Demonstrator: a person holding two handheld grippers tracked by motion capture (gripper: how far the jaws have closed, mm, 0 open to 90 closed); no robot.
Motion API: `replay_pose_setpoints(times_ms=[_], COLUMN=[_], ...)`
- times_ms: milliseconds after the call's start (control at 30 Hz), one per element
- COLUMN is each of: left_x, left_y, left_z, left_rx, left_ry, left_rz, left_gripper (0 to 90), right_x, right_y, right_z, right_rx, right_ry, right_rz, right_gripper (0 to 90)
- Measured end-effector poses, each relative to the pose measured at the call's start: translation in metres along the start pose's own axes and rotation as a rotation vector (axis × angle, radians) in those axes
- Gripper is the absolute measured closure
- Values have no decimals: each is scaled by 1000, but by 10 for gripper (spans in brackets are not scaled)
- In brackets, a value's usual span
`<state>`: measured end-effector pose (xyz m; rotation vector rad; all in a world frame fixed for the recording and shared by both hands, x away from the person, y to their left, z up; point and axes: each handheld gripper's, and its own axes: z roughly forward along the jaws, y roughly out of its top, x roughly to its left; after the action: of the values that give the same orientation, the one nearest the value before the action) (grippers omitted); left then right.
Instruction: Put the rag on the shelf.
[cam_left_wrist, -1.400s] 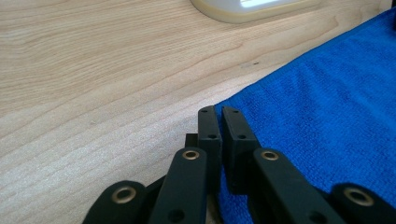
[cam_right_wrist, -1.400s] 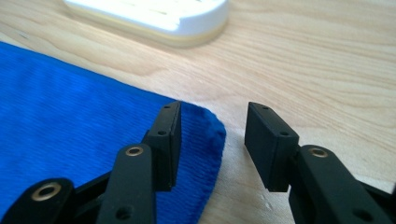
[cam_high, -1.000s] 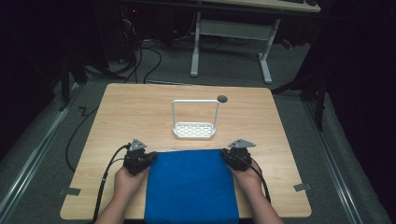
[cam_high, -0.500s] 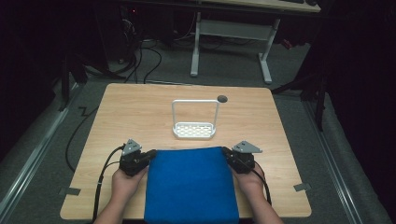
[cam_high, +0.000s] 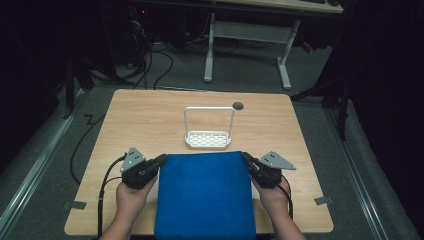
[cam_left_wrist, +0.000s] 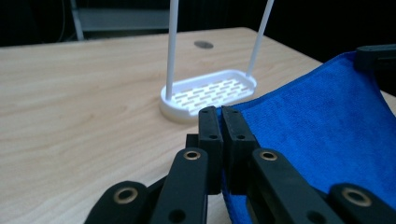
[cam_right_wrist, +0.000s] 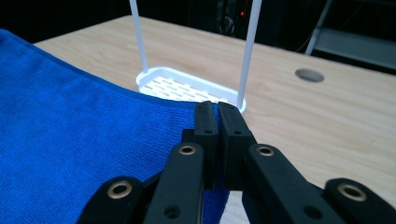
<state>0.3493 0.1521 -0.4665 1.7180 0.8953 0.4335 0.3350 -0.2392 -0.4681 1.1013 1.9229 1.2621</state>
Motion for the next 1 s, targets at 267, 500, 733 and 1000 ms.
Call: replay_pose_setpoints(times_ms=[267, 500, 733, 1000], left_x=[-8, -7, -11, -13], left_y=[21, 39, 55, 80], left_z=[-14, -26, -34, -39], left_rx=[-66, -124, -170, -217], left_ry=[0, 11, 11, 17], left_rz=[29, 41, 60, 89], left_gripper=[879, 880, 881, 882], right_x=[2, 3, 1, -2], right_y=[23, 40, 60, 88], right_z=[-20, -27, -36, -48], right_rx=[-114, -176, -226, -283], right_ry=[5, -9, -17, -28], right_rz=[23, 22, 9, -15], right_gripper=[878, 878, 878, 879])
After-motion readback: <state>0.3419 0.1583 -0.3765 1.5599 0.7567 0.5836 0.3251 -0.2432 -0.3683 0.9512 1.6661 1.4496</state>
